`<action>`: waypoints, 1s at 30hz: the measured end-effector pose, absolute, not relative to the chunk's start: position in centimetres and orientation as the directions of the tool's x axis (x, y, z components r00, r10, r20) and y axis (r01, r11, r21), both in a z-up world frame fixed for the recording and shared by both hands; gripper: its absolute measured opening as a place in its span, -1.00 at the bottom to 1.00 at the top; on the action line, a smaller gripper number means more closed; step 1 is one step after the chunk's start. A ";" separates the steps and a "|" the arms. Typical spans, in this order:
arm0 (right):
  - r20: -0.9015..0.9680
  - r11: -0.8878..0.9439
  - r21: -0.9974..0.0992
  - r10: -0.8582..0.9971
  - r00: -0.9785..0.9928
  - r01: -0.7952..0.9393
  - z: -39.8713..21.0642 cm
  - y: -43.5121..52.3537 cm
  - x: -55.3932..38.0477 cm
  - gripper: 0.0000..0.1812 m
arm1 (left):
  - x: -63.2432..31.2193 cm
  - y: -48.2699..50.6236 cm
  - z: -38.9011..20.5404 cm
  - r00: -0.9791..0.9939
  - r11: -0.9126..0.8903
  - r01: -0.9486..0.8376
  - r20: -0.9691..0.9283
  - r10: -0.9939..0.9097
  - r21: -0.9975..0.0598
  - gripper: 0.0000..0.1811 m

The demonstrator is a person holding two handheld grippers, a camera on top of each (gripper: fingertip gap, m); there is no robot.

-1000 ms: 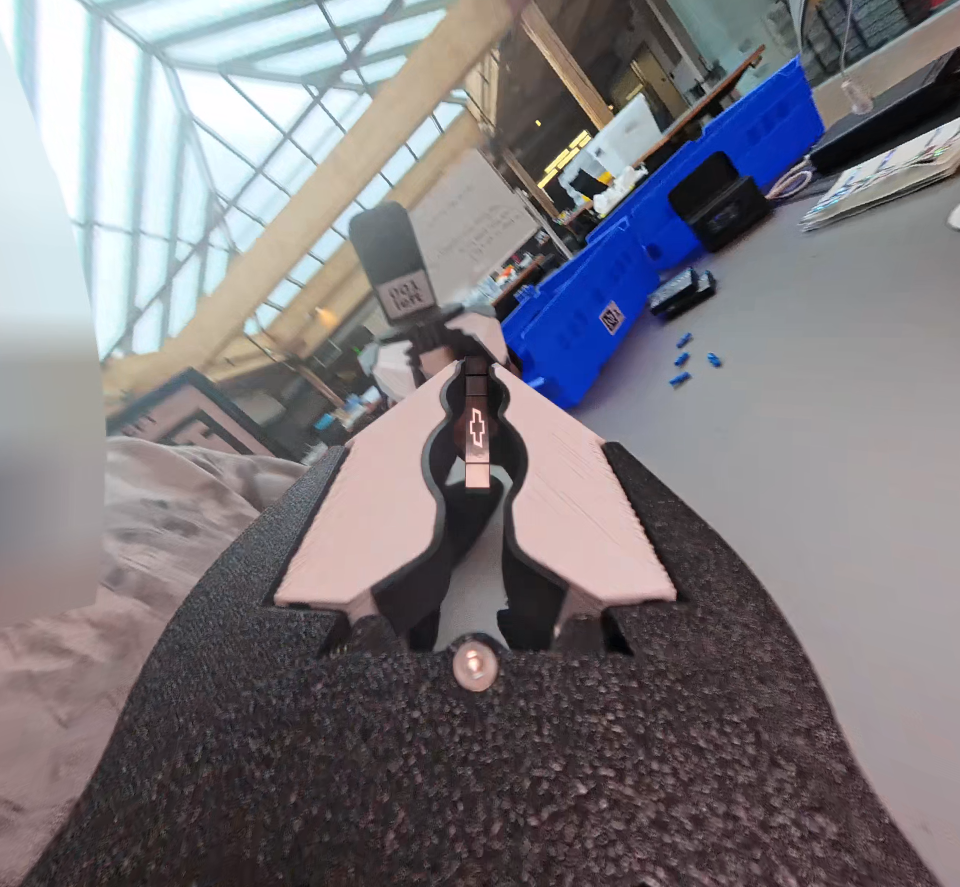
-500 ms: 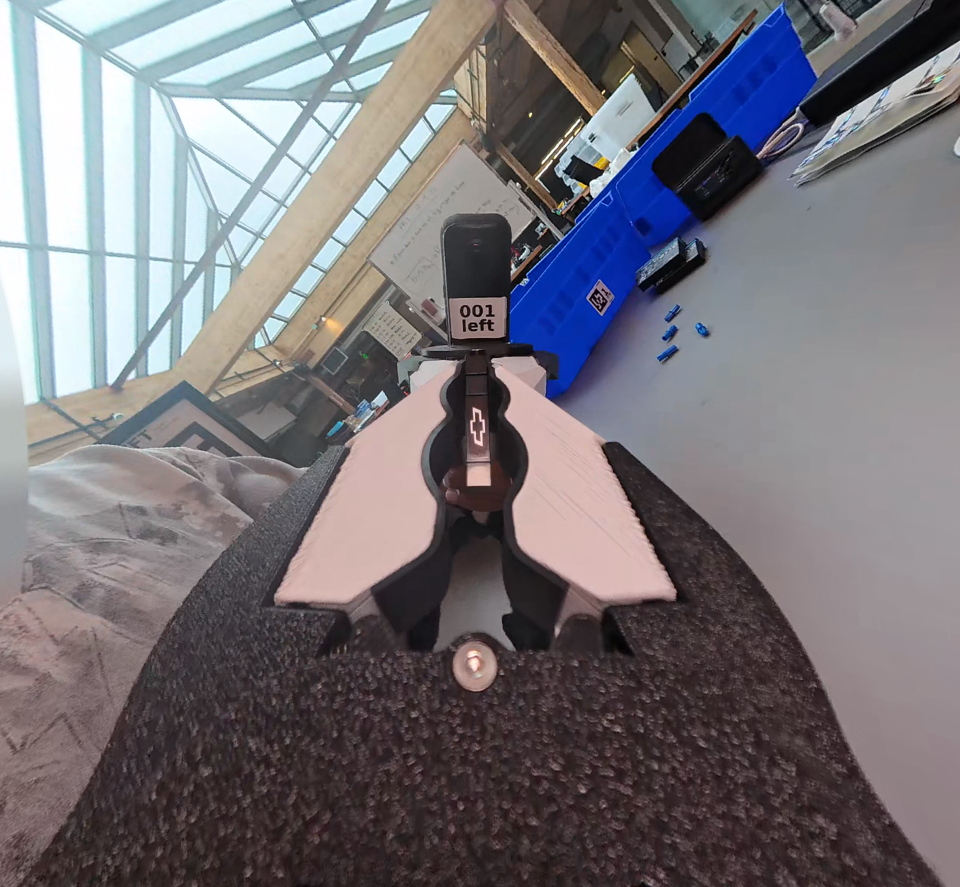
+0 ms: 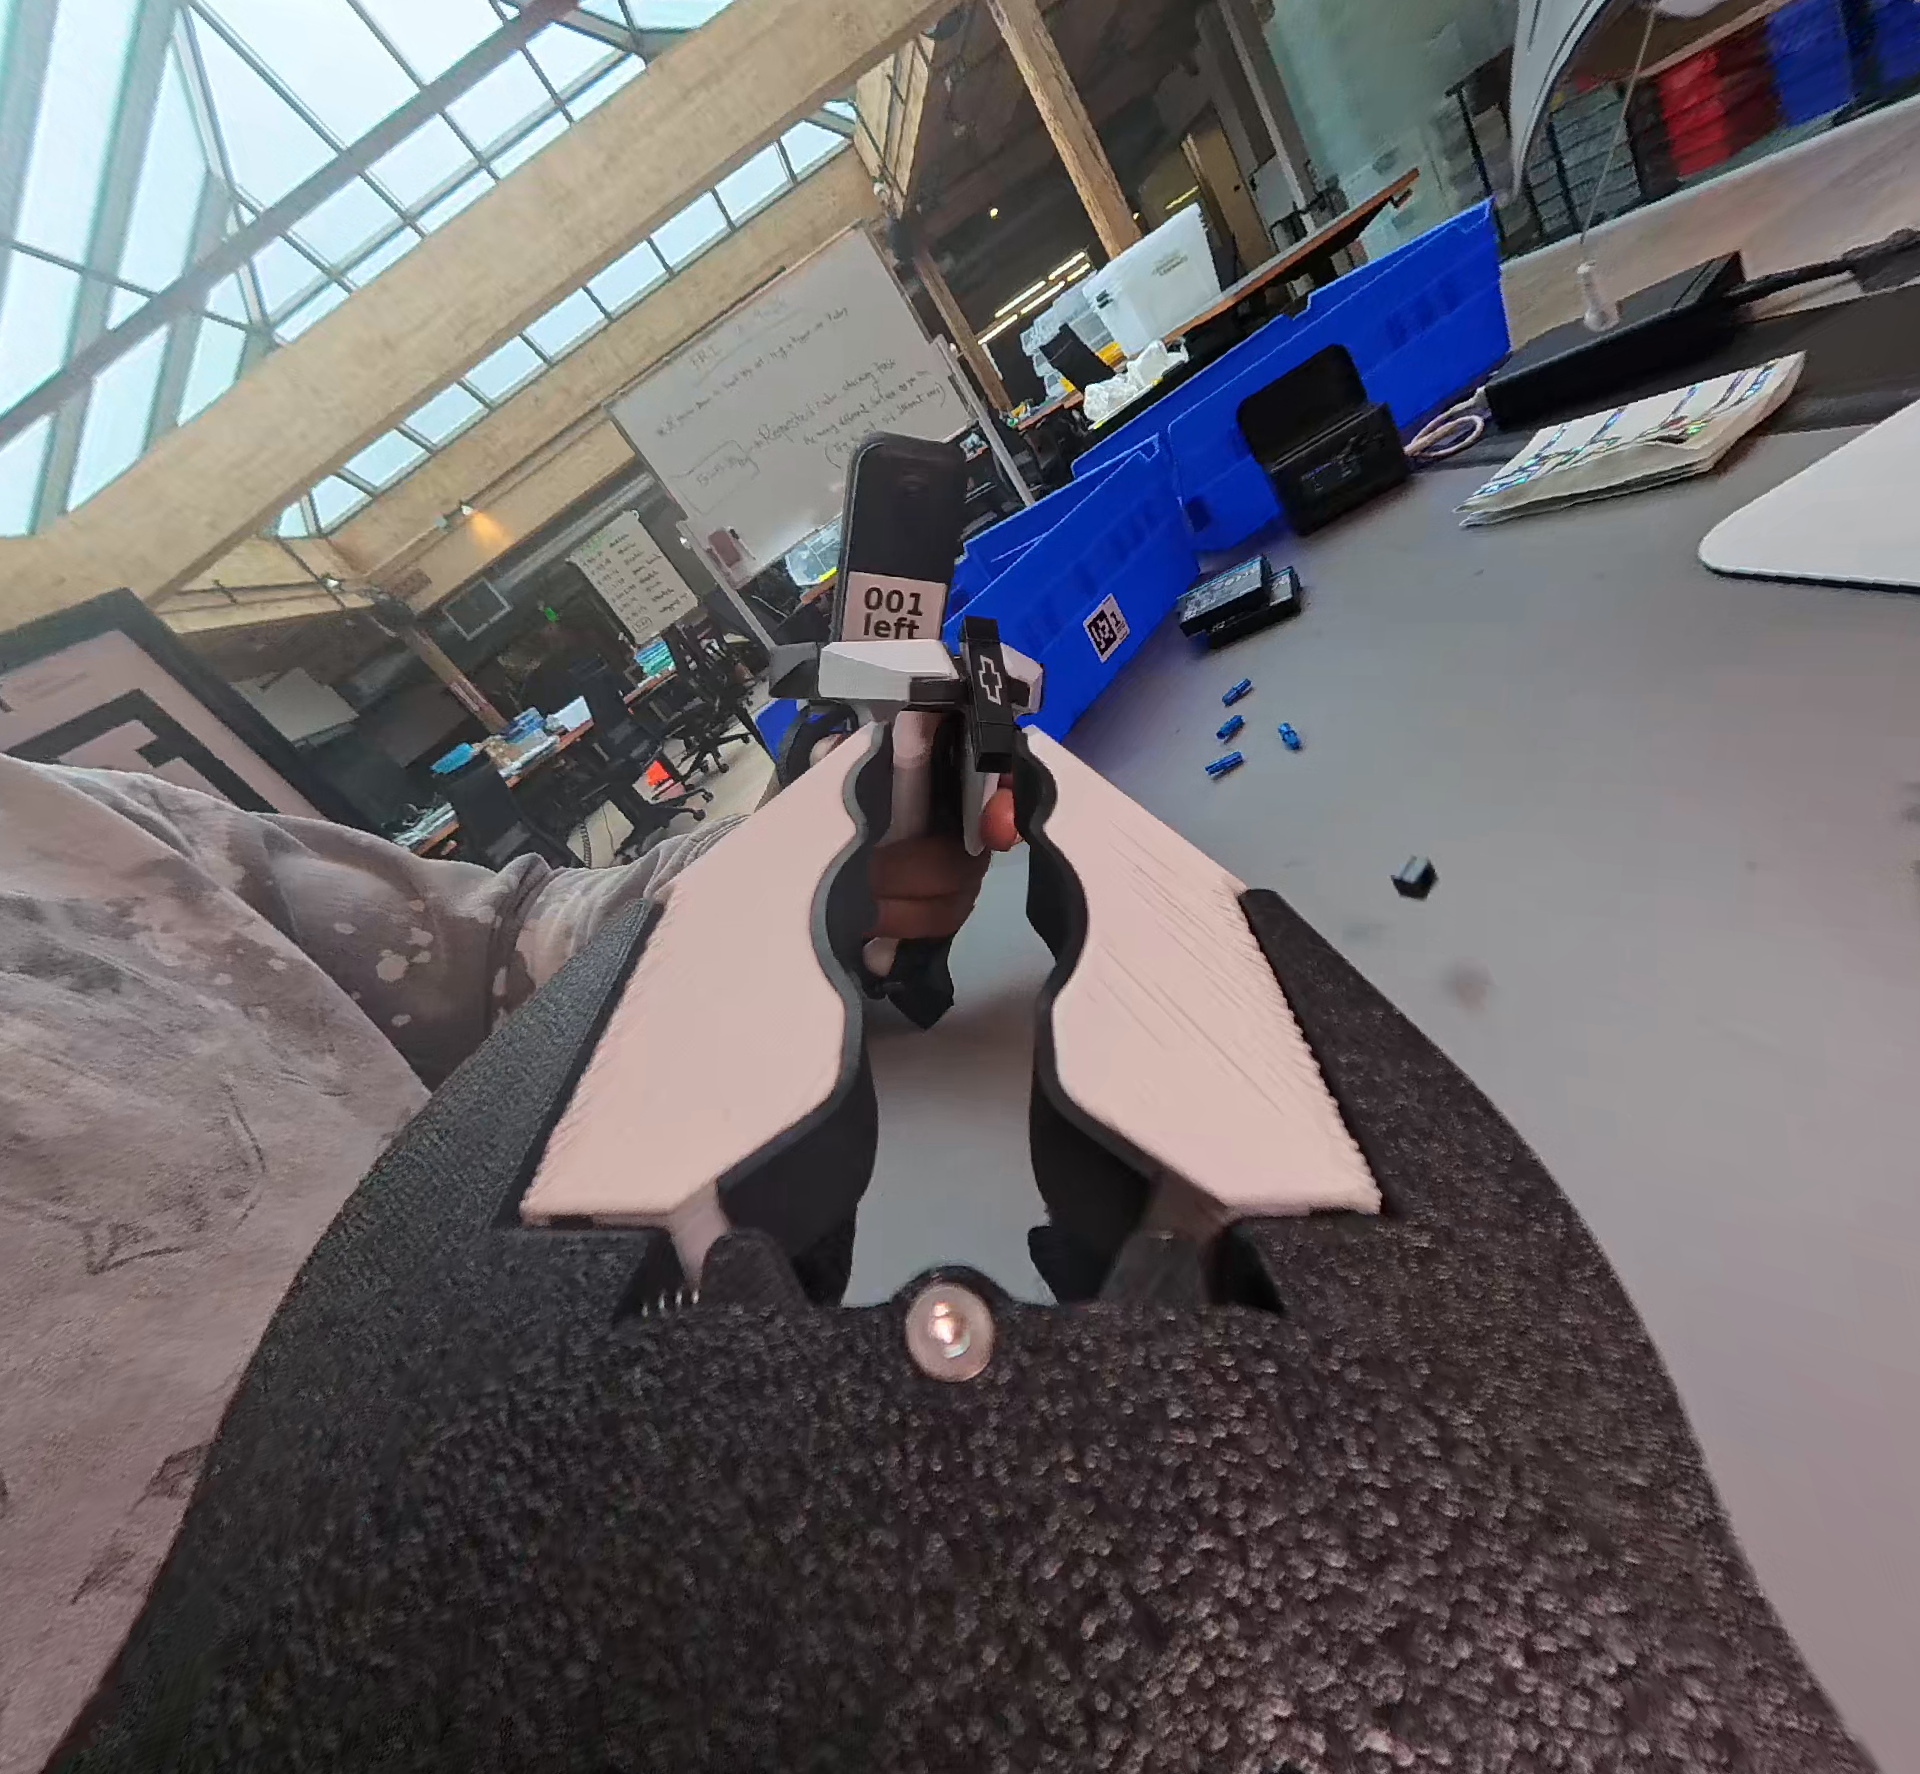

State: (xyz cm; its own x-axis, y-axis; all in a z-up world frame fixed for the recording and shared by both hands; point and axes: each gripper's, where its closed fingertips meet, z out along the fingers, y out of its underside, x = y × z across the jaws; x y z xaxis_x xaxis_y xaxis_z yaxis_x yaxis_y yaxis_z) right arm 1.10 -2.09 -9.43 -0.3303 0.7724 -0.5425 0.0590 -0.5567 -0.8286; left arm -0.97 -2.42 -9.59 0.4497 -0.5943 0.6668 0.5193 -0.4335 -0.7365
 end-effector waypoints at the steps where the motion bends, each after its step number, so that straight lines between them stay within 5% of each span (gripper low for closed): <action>1: -0.539 -0.551 -0.832 0.781 -0.315 0.056 -9.4 -1.7 1.2 -0.75 | -1.2 -2.4 -9.7 0.471 -0.428 0.503 0.654 -0.593 -0.751 -0.95; 9: -0.461 -0.444 -0.886 0.826 -0.324 0.129 -10.6 -3.5 0.9 -0.70 | 0.5 -3.3 -9.2 0.418 -0.428 0.484 0.632 -0.653 -0.763 -0.94; 11: -0.438 -0.419 -0.898 0.835 -0.333 0.132 -10.7 -3.8 1.0 -0.91 | 0.9 -3.5 -9.2 0.416 -0.428 0.472 0.623 -0.663 -0.771 -0.94; 14: -0.398 -0.384 -0.917 0.844 -0.360 0.113 -10.1 -3.9 1.4 -0.92 | 1.2 -3.8 -9.2 0.410 -0.431 0.451 0.610 -0.677 -0.782 -0.94; 21: -0.100 -0.075 -0.993 0.935 -0.340 0.086 -10.3 -4.3 2.1 -0.92 | 1.9 -4.5 -9.7 0.466 -0.413 0.321 0.521 -0.715 -0.853 -0.93; 25: -0.110 -0.087 -0.993 0.914 -0.391 0.077 -10.1 -5.4 2.3 -0.92 | 2.7 -5.2 -9.6 0.470 -0.382 0.265 0.465 -0.751 -0.885 -0.77; 30: -0.149 -0.106 -0.987 0.889 -0.433 0.122 -10.7 -6.1 2.4 -0.91 | 3.3 -5.7 -9.7 0.469 -0.373 0.214 0.430 -0.772 -0.903 -0.93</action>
